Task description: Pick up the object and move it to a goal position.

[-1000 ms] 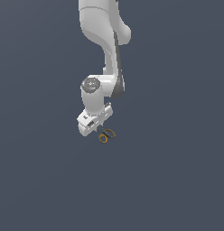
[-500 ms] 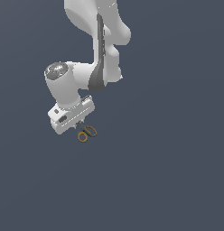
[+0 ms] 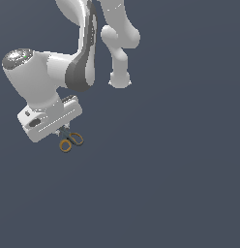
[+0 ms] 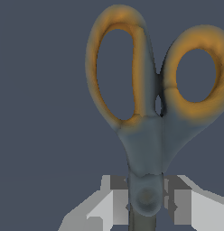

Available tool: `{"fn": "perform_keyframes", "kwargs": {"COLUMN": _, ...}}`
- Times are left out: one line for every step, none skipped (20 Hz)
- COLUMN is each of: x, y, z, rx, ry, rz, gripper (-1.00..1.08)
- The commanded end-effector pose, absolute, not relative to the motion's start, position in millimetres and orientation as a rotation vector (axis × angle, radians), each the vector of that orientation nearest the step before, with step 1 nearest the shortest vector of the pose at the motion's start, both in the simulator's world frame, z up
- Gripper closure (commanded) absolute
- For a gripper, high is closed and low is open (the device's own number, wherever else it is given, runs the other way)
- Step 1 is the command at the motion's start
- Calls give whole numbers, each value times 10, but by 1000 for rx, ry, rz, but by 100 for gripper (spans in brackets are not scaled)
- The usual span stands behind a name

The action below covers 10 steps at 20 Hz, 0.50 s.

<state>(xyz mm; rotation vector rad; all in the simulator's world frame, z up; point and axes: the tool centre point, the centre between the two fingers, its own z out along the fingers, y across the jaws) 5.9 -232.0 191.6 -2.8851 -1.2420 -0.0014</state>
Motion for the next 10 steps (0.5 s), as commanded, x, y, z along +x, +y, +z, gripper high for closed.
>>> {"fn": "perform_keyframes", "kwargs": {"x": 103, "y": -2420, "z": 2004, "rx": -2884, "ry": -1243, "rz": -1, "gripper": 108}}
{"fn": "perform_keyframes", "kwargs": {"x": 116, "y": -2451, "z": 2029, "rx": -2884, "ry": -1243, "rz": -1, "gripper": 108}}
{"fn": "perform_keyframes", "kwargs": {"x": 129, "y": -2478, "z": 2052, "rx": -2884, "ry": -1243, "rz": -1, "gripper": 108}}
{"fn": "perform_keyframes", "kwargs": {"x": 139, "y": -2504, "z": 2072, "rx": -2885, "ry": -1243, "rz": 0, "gripper": 108}}
{"fn": "perform_keyframes", "kwargs": {"x": 148, "y": -2524, "z": 2088, "rx": -2885, "ry": -1243, "rz": 0, "gripper": 108}}
{"fn": "perform_keyframes", "kwargs": {"x": 157, "y": -2541, "z": 2102, "rx": -2885, "ry": -1243, "rz": 0, "gripper": 108}}
{"fn": "perform_keyframes", "kwargs": {"x": 164, "y": -2555, "z": 2113, "rx": -2885, "ry": -1243, "rz": 0, "gripper": 108}}
{"fn": "perform_keyframes", "kwargs": {"x": 170, "y": -2565, "z": 2121, "rx": -2885, "ry": -1243, "rz": 0, "gripper": 108}}
{"fn": "perform_keyframes", "kwargs": {"x": 175, "y": -2573, "z": 2127, "rx": -2885, "ry": -1243, "rz": 0, "gripper": 108}}
{"fn": "perform_keyframes", "kwargs": {"x": 178, "y": -2578, "z": 2130, "rx": -2885, "ry": -1243, "rz": 0, "gripper": 108}}
